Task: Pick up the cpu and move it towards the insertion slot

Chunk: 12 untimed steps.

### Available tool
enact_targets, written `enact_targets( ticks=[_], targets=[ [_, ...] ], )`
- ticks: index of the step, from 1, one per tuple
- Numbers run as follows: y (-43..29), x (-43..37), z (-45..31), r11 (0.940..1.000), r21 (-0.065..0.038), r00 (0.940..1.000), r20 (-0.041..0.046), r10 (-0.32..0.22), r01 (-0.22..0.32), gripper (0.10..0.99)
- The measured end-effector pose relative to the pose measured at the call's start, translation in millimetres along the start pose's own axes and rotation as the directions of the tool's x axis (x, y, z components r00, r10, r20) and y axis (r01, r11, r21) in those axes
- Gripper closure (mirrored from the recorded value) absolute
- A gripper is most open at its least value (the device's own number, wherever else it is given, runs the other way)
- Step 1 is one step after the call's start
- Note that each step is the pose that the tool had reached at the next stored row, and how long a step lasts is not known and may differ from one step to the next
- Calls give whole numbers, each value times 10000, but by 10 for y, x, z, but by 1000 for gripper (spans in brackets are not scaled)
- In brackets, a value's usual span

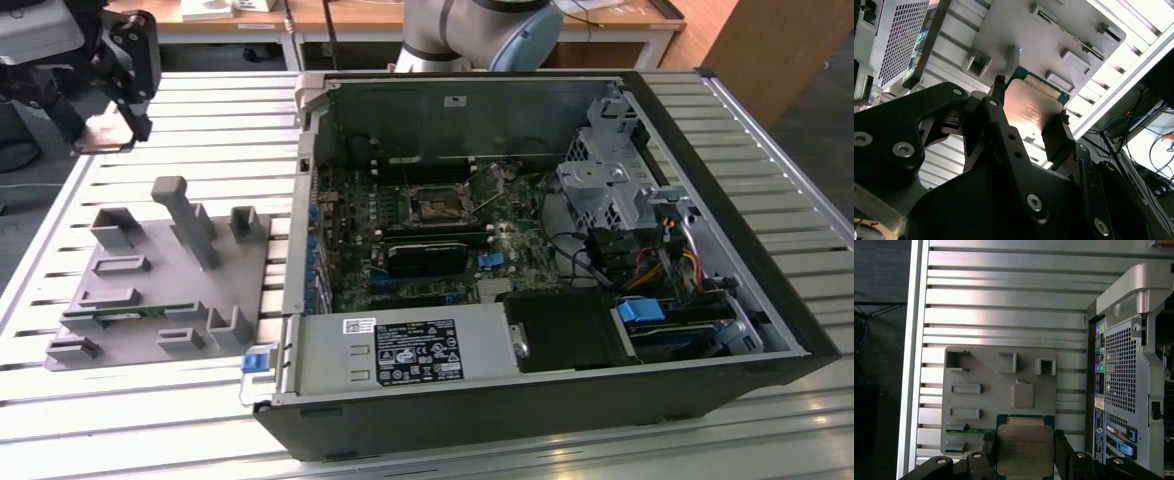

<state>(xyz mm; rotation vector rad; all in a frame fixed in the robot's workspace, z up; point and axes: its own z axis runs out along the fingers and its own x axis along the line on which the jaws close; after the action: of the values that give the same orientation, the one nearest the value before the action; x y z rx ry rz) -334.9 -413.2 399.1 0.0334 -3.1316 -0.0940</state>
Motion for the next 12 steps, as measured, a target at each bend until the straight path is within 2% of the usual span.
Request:
enact_targets(
  ticks=[12],
  targets=[
    [14, -246, 0, 10000, 0, 10000, 1, 0, 0, 541]
  ],
)
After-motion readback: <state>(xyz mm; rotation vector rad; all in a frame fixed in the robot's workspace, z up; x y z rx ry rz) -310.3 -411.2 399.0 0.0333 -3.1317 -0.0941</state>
